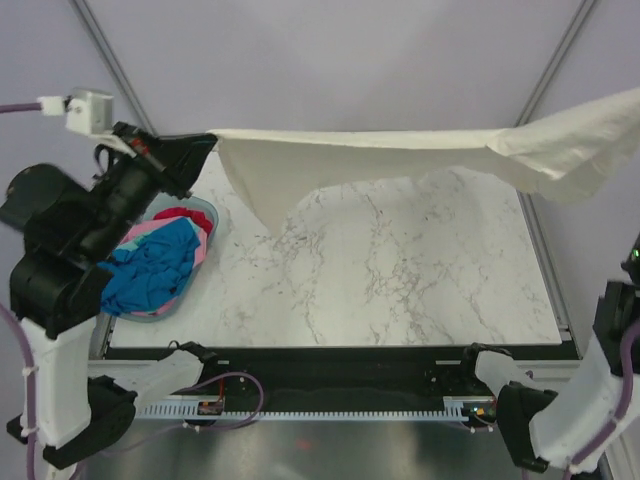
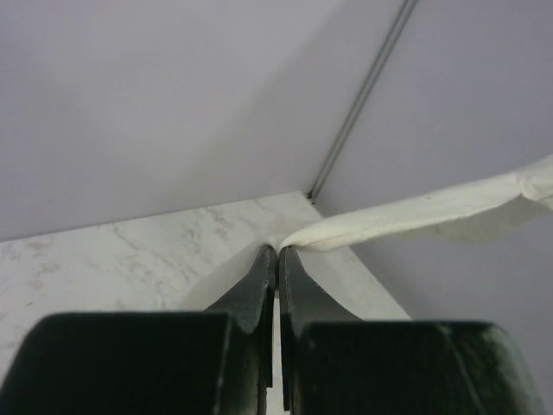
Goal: Fold and stack the t-shirts
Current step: Flatten the tshirt out
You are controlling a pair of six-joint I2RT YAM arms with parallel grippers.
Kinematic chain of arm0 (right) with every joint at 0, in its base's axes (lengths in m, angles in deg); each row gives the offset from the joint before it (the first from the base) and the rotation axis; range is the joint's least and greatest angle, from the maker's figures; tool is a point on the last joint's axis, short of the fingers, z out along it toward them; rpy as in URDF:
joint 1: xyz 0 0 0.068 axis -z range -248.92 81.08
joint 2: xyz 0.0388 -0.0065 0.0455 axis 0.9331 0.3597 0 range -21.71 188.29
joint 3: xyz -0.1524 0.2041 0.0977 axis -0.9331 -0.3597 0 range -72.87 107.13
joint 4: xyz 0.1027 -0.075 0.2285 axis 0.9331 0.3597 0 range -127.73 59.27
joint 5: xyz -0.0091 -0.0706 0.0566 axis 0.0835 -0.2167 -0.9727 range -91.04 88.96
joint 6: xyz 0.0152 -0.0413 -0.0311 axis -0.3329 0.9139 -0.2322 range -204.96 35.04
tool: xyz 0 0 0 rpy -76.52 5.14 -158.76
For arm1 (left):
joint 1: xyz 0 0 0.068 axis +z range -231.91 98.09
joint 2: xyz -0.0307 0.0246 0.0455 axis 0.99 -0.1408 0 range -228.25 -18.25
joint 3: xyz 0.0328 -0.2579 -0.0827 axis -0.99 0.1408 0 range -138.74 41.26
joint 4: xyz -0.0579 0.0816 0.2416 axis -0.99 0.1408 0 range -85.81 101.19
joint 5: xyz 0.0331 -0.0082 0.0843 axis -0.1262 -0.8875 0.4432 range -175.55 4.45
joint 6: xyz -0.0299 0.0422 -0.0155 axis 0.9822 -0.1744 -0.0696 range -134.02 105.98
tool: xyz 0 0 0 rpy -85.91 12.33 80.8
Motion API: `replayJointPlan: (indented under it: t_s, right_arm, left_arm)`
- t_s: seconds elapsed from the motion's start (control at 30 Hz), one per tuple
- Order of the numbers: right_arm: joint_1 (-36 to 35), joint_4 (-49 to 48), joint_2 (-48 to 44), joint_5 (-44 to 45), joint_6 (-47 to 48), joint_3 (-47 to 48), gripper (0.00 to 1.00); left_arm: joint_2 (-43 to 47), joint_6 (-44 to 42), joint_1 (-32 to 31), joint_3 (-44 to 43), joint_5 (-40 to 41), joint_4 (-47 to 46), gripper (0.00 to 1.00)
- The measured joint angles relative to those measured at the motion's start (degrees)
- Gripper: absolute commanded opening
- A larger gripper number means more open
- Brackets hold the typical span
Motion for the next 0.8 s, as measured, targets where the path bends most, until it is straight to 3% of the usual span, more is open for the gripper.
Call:
replayJointPlan:
  t_s: [0.23, 0.5, 0.6, 0.8]
  right_arm:
    - [-2.5, -1.0, -8.9, 8.4, 3.0, 6.6, 0.00]
    - [-5.0, -4.6, 1.3, 7.1, 7.6, 5.3, 0.00]
    - [-5.0, -10.7, 7.5, 2.0, 8.9, -3.8, 0.00]
    - [-5.1, -25.9, 20.6, -7.6, 8.0, -31.9, 0.00]
  left_arm:
    - [9.7, 4.3, 0.0, 0.8, -5.8, -3.5, 0.02]
    - [3.8, 4.6, 0.0, 7.6, -3.4, -3.1, 0.02]
    - [-1.6, 4.0, 0.0, 12.2, 0.5, -3.8, 0.02]
    - [-15.5, 2.3, 3.1, 20.2, 5.5, -5.6, 0.02]
